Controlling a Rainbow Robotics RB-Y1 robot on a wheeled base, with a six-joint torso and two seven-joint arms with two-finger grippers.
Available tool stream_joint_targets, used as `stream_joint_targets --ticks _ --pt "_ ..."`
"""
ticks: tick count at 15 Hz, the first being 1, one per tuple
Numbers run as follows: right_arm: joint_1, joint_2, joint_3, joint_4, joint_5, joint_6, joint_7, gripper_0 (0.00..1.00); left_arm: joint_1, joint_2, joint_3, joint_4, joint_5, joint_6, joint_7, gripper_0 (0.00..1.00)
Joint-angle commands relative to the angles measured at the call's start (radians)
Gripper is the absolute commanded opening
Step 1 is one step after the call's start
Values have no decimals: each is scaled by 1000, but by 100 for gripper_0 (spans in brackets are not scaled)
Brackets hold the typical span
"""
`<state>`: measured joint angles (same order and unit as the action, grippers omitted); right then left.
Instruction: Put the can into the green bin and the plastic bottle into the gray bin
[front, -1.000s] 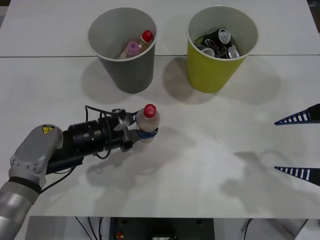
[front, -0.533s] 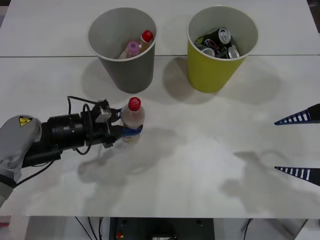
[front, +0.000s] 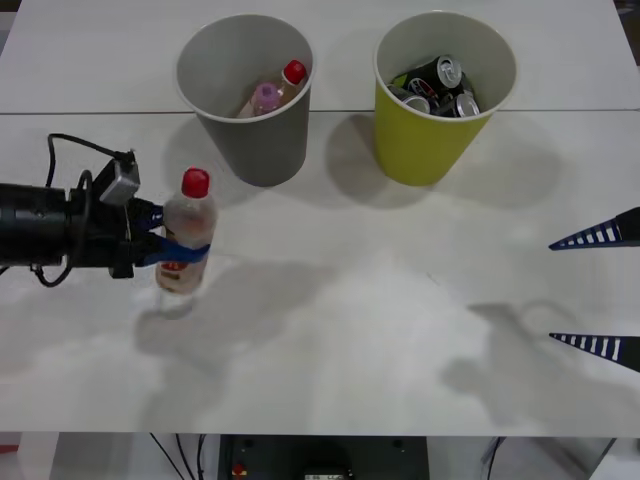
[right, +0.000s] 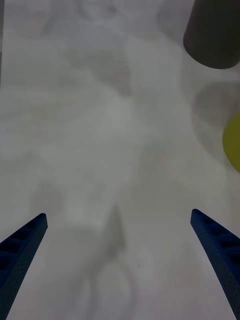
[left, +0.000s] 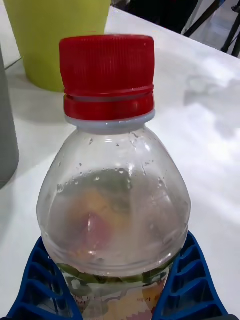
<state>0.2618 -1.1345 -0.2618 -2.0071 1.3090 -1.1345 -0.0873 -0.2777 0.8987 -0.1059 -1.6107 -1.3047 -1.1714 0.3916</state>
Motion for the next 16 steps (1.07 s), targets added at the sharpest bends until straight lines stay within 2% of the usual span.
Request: stream_joint_targets --ticks 1,3,5,8,10,13,16 --pt "0 0 0 0 0 0 0 100 0 123 69 -112 -76 -70 181 0" --pt "0 0 0 0 0 0 0 100 -2 171 137 -183 -123 -123 309 0" --pt "0 0 0 0 0 0 0 100 -34 164 204 -244 -189 -203 443 0" --pt "0 0 0 0 0 0 0 100 -172 134 198 -252 -291 -317 550 0" --pt "0 0 0 0 0 0 0 100 -301 85 173 -248 -383 -399 618 0" --pt "0 0 0 0 0 0 0 100 -520 -15 143 -143 -515 -399 665 0" --pt "0 0 0 0 0 0 0 100 -698 -58 49 -1 -590 -399 667 0"
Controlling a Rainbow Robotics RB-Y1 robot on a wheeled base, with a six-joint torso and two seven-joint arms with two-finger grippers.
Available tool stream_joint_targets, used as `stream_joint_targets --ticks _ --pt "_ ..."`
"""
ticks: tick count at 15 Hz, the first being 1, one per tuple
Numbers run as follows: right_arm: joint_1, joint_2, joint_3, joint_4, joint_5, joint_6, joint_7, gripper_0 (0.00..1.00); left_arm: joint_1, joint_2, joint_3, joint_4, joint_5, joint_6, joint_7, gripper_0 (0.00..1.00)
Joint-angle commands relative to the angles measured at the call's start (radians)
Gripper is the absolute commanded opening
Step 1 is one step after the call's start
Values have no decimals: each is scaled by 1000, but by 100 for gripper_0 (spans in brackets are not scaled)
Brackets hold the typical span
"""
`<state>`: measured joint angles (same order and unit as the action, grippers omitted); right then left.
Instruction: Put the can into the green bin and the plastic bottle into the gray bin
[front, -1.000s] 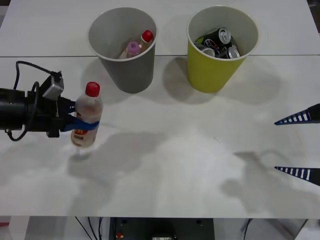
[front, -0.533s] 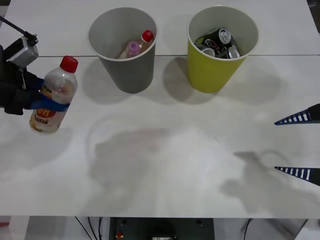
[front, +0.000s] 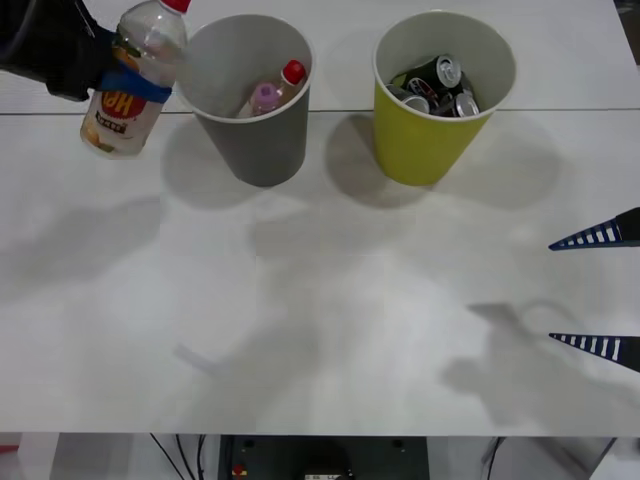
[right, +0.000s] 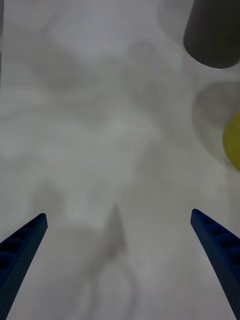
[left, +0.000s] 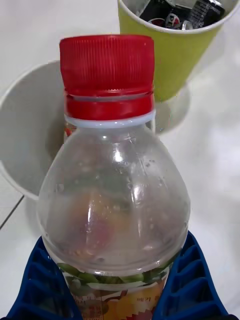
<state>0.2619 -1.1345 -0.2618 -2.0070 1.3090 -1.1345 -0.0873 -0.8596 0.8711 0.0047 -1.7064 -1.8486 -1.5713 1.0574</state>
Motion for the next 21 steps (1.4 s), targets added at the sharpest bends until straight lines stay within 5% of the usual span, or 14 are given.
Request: stream_joint_targets --ticks 1,9,15,16,18,21 --pt "0 0 0 0 0 0 0 100 -167 -57 -77 146 -66 1 3 0" --pt "0 0 0 0 0 0 0 100 -409 -238 -120 461 -307 1 10 0" --pt "0 0 0 0 0 0 0 100 -461 -258 -160 568 -316 1 30 6" --pt "0 0 0 0 0 0 0 100 -463 -258 -160 568 -316 1 35 15" --pt "0 0 0 0 0 0 0 100 -464 -258 -160 568 -308 1 41 95" --pt "0 0 0 0 0 0 0 100 -469 -258 -160 568 -281 8 56 100"
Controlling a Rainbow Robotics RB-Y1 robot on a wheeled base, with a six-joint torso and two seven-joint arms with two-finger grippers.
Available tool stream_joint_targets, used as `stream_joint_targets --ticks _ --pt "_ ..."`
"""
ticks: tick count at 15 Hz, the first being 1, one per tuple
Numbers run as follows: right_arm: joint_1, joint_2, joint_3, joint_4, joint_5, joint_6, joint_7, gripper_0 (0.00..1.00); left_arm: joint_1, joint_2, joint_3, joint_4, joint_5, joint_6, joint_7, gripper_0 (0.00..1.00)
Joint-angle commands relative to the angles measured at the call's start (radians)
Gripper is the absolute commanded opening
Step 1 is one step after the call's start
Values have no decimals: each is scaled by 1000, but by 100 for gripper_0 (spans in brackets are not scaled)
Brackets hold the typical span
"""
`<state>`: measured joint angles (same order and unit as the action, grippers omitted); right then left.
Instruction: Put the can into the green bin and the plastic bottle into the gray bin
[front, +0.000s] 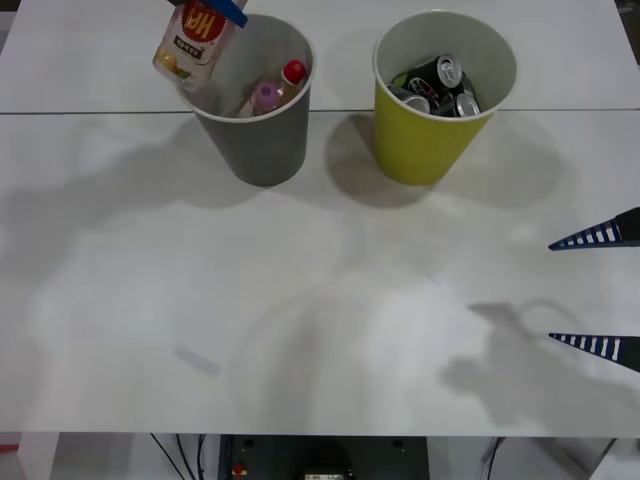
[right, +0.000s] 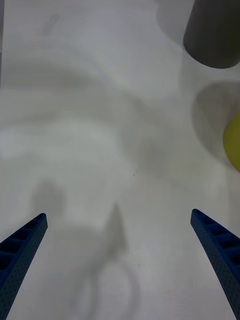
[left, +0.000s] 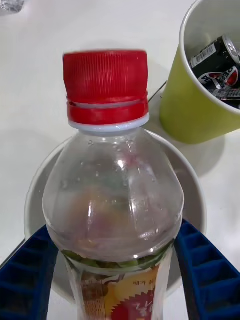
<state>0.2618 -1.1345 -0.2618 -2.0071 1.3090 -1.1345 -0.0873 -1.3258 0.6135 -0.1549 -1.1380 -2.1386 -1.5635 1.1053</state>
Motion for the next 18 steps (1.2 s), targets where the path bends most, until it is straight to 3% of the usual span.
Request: stream_joint_targets --ticks 1,3,7,10,13,18 --pt "0 0 0 0 0 0 0 100 -1 2 0 -3 19 -6 11 100" --pt "0 0 0 0 0 0 0 100 7 28 0 -23 51 -7 10 100" --pt "0 0 0 0 0 0 0 100 157 178 8 -204 223 -7 -1 100" --pt "0 0 0 0 0 0 0 100 287 259 80 -305 322 -7 -35 100" --pt "0 0 0 0 0 0 0 100 476 316 196 -422 384 -7 -193 100" --pt "0 0 0 0 0 0 0 100 781 328 373 -625 419 -7 -412 100"
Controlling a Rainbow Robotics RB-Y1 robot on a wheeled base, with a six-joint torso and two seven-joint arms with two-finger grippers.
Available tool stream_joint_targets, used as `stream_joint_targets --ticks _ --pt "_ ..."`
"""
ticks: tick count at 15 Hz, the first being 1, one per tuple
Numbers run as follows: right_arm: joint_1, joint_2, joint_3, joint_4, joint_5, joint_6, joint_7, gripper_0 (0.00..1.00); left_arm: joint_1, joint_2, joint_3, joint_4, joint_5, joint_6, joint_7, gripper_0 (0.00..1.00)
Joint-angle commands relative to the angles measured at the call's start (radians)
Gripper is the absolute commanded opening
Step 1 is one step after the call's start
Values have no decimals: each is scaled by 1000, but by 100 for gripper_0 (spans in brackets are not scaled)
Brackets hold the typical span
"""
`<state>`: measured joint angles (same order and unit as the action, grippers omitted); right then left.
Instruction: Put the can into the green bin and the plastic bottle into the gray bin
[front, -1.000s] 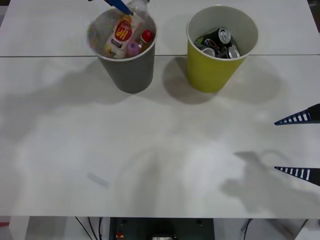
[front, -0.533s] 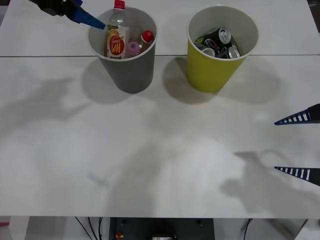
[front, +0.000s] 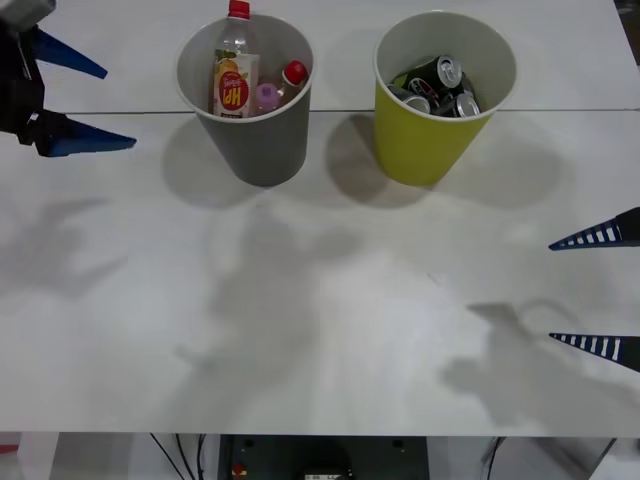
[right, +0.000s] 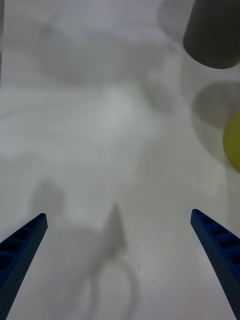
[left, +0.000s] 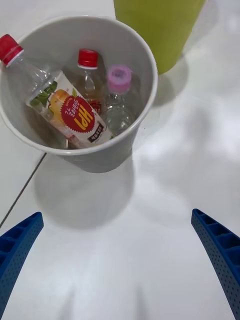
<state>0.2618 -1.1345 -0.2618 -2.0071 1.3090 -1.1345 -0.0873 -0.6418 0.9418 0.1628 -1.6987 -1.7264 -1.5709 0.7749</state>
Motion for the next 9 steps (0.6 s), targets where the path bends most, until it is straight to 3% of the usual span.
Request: stream_joint_targets --ticks 1,6,9 --pt "0 0 0 0 0 0 0 100 142 0 78 -87 16 0 -118 100" --pt "0 0 0 0 0 0 0 100 335 0 166 -191 65 0 -310 100" --pt "0 0 0 0 0 0 0 100 433 0 201 -193 140 0 -428 100"
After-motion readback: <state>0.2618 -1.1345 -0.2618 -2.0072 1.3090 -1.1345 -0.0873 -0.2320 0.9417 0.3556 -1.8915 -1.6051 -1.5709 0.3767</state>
